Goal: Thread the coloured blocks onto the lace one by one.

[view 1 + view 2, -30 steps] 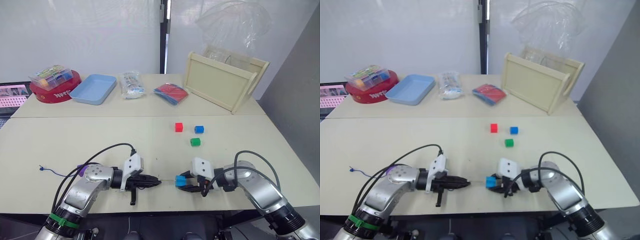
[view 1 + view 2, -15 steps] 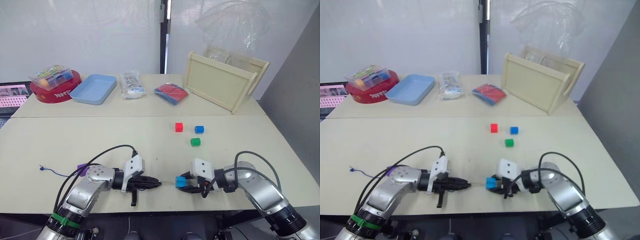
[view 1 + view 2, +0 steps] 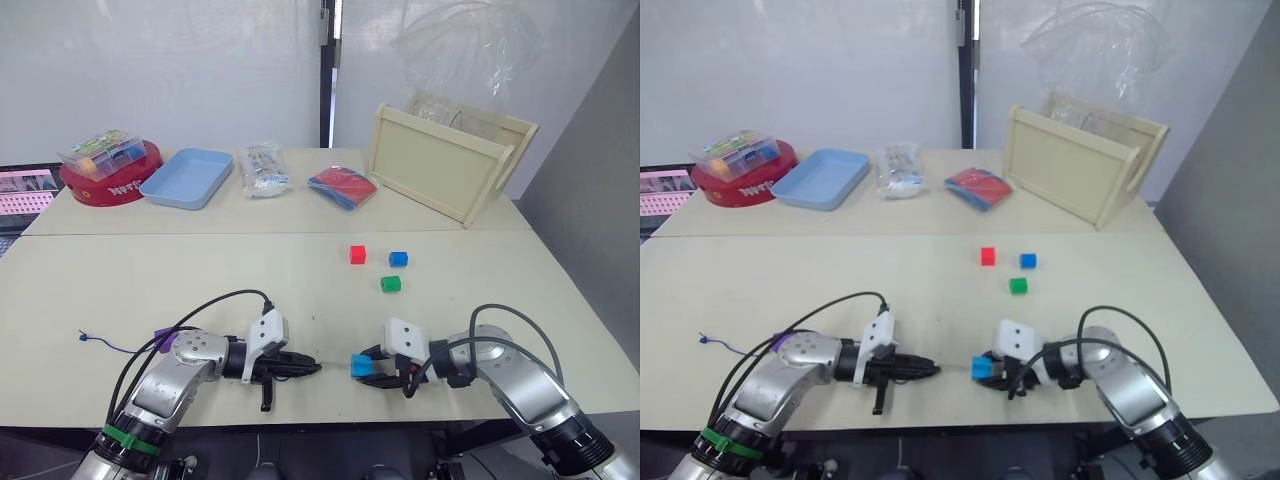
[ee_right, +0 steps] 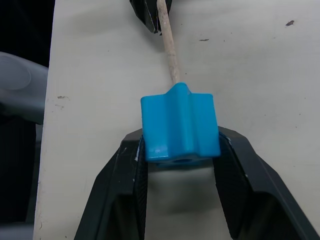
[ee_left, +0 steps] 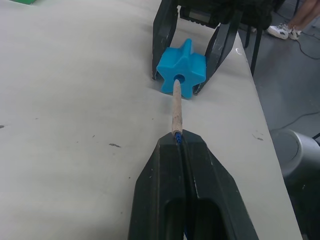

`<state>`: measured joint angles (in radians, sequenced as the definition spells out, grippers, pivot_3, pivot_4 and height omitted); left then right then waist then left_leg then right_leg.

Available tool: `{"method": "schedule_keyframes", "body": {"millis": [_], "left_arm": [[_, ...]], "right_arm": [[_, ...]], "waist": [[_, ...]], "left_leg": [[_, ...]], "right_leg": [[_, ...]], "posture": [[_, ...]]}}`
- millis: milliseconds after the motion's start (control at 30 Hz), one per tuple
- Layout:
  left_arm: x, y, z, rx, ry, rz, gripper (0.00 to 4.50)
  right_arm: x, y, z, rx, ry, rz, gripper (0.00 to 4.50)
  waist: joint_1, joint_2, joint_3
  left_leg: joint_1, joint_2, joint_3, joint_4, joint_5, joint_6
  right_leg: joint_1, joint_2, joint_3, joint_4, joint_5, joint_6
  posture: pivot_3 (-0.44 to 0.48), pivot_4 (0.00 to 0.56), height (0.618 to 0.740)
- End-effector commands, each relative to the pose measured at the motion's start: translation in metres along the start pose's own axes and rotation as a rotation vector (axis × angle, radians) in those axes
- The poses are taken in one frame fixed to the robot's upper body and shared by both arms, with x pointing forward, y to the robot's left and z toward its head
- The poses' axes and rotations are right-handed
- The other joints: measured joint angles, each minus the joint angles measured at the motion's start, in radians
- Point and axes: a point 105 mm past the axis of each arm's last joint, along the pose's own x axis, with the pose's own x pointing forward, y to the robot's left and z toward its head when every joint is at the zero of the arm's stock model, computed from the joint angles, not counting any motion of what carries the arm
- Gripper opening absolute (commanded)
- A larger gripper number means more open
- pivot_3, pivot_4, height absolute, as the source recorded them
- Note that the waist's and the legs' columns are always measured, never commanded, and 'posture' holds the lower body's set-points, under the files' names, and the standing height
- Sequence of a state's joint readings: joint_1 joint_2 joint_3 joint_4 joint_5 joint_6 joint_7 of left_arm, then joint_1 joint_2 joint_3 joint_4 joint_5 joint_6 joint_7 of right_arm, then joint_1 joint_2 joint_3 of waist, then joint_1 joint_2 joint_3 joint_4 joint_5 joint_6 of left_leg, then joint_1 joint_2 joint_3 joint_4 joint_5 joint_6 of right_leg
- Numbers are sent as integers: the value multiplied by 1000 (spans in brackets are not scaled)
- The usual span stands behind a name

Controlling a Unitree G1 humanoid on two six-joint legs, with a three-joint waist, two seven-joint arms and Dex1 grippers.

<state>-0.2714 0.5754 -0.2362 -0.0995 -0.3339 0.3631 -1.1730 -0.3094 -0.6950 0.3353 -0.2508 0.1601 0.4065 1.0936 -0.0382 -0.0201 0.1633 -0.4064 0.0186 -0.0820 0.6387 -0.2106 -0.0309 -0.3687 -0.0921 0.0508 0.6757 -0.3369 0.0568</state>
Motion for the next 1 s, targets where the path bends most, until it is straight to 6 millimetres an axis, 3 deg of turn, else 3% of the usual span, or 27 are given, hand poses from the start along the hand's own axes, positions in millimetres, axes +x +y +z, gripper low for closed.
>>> {"method": "schedule_keyframes", "body": {"millis": [33,633,800,1000], "left_arm": [[3,-2,6,32,-22,-22,0],[18,-2,10,46,-37,-68,0],[43,-4,18,91,-37,-160,0],[59,-2,26,123,-35,-198,0]], "right_arm": [[3,4,2,-4,0,9,1335],[6,1,9,-1,-9,-2,1335],[11,0,9,7,-8,-6,1335],[13,1,9,2,0,-4,1335]], "waist": [[0,0,0],[-2,0,0],[2,0,0],[0,0,0]], "left_leg": [[0,0,0,0,0,0],[0,0,0,0,0,0],[0,0,0,2,0,0],[1,0,0,3,0,0]], "right_leg": [[0,0,0,0,0,0],[0,0,0,0,0,0],[1,0,0,1,0,0],[2,0,0,1,0,0]], "posture": [[0,150,740],[0,150,740],[0,150,740],[0,150,740]]}}
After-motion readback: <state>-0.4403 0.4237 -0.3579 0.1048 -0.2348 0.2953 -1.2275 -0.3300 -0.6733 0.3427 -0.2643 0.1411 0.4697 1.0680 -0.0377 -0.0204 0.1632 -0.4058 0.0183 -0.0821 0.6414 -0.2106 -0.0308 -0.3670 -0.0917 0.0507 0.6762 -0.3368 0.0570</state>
